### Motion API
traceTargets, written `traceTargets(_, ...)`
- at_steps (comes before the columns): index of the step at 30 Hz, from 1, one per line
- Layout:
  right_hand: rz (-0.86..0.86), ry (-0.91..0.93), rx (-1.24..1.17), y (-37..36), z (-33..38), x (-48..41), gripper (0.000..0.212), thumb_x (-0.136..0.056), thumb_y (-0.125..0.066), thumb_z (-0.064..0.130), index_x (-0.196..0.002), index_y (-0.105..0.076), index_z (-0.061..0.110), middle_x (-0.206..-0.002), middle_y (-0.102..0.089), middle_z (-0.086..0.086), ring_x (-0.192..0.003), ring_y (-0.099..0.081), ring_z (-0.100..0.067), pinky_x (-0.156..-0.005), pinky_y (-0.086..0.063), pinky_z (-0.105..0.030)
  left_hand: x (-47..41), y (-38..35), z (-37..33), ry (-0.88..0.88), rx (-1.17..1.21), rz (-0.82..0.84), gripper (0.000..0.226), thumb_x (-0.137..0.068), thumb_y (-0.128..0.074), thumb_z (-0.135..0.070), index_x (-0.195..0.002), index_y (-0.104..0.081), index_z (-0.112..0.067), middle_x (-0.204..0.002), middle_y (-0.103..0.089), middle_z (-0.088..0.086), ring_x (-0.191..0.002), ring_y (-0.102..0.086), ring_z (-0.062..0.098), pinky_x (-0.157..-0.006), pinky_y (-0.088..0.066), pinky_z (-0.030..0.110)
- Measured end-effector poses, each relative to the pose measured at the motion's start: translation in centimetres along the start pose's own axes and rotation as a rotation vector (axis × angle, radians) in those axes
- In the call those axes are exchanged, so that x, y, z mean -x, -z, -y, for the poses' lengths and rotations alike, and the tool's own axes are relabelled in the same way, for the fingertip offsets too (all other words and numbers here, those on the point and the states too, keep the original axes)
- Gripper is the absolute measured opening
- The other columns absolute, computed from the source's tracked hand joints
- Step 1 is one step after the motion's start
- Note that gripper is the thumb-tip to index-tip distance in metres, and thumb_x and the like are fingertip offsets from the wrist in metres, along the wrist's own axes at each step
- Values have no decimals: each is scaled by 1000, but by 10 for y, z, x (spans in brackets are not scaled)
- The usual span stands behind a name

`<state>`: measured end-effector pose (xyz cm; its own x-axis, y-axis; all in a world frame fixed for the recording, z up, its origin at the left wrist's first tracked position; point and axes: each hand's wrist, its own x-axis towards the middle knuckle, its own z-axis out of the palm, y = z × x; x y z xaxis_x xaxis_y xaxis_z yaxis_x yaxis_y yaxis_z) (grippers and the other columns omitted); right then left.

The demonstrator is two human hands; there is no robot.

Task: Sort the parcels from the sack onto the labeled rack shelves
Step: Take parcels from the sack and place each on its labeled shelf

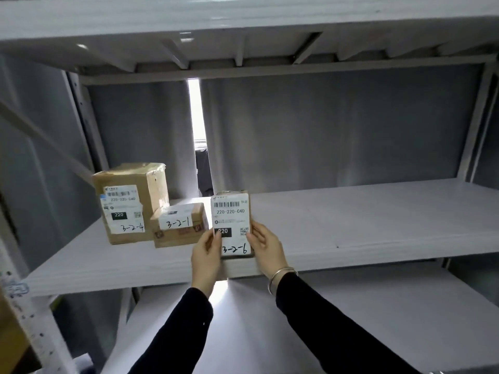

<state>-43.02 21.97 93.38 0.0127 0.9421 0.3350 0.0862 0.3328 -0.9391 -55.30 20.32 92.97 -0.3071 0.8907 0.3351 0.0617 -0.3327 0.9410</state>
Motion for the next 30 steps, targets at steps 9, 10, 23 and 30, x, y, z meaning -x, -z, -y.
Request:
traceTargets(9, 55, -47, 29, -13, -23, -48, 43, -87, -51, -9, -129, -51, 1, -125, -60, -13, -107, -56, -10, -86, -45, -5, -44, -18, 23, 81, -248, -266, 20, -90, -58, -18, -102, -71, -8, -94, -72, 7, -85, -58, 16, -68, -33, 17)
traceTargets(10, 62, -48, 36, -14, -24, -55, 44, -87, -51, -8, -130, -51, 2, -125, -60, -13, -109, -57, -10, -90, -45, -10, -49, -22, 24, 96, -250, -289, 20, -90, -58, -18, -102, -71, -7, -95, -72, 8, -85, -57, 17, -68, -32, 18)
traceTargets(23, 124, -55, 197, -31, -39, -112, 53, -86, -52, 5, -135, -46, 24, -124, -63, -5, -116, -60, -20, -102, -46, -35, -103, -43, 29, 238, -291, -316, 24, -92, -53, -15, -95, -63, 6, -100, -67, 23, -99, -60, 37, -85, -42, 35)
traceTargets(30, 99, -54, 183, -36, -47, -96, 58, -82, -53, 7, -137, -44, 26, -124, -64, -7, -118, -58, -27, -104, -43, -44, -84, -34, 29, 224, -290, -286, 19, -91, -53, -15, -88, -61, 3, -96, -67, 24, -97, -59, 39, -85, -41, 37)
